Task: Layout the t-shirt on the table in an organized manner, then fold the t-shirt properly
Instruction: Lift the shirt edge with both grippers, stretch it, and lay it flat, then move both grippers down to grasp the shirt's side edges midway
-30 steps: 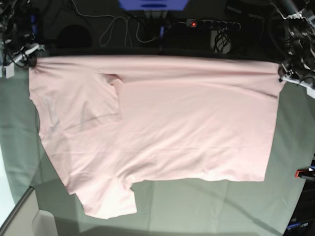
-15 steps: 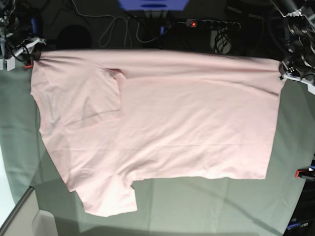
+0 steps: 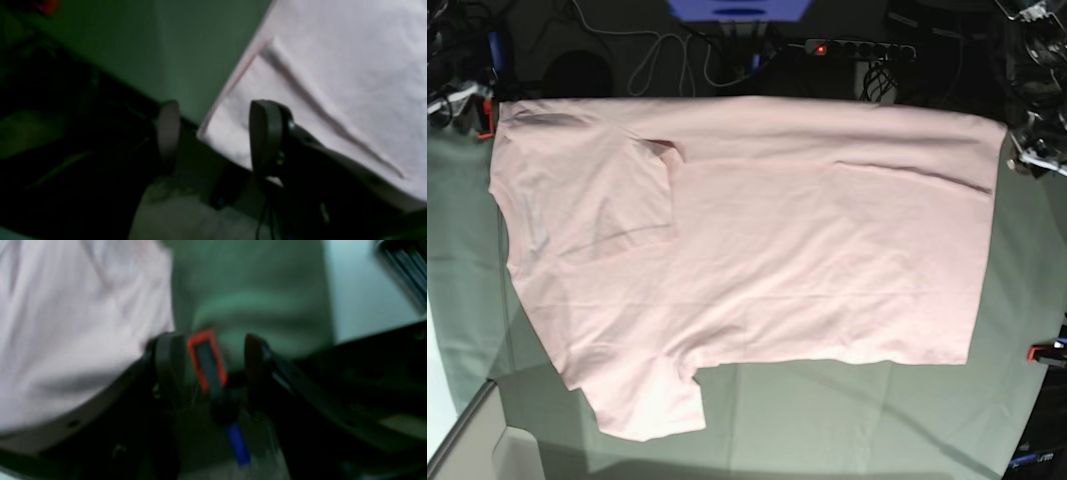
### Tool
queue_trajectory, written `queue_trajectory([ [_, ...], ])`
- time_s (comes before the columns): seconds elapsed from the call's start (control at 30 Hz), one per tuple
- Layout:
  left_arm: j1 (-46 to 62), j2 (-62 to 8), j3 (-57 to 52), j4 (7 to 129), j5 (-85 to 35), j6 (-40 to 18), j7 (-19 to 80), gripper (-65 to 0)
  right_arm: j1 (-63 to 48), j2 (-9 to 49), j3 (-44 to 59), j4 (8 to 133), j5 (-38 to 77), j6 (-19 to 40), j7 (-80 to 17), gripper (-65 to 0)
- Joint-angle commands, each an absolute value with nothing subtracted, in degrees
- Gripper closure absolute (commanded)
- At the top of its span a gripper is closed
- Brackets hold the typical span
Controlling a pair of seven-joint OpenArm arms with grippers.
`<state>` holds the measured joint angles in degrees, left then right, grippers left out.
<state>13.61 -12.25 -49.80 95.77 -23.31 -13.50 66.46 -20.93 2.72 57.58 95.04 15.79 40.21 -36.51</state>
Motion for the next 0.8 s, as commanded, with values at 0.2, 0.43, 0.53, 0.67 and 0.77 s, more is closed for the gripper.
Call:
queue_trajectory([
  [0.2,9.63,-13.58,-50.07,100.00,-23.60,-13.32,65.71,-32.8,-15.34,6.46,55.69,95.69,16.57,40.00,-35.03,-29.5],
  [0.43,1.63,-13.14,-50.07,99.65,-23.52,-12.88,65.80,-32.8,1.19,14.02,39.25,84.62,10.51,40.00,-34.86,-29.5],
  [0.53,-1.01,-13.05,-50.07,99.82,-23.52,-12.88,65.80,-32.8,12.88,16.66,31.96,71.78,4.09,40.00,-33.27,-29.5],
  [0.67,-1.98,-13.05,-50.07,100.00,-23.60,-12.88,65.71,-32.8,26.95,17.36,27.82,50.68,-5.32,40.00,-24.13,-29.6],
  [0.77,-2.42,-13.14,-50.07,100.09,-23.60,-12.88,65.71,-32.8,33.45,17.36,27.74,36.88,-11.12,40.00,-15.25,-31.5],
])
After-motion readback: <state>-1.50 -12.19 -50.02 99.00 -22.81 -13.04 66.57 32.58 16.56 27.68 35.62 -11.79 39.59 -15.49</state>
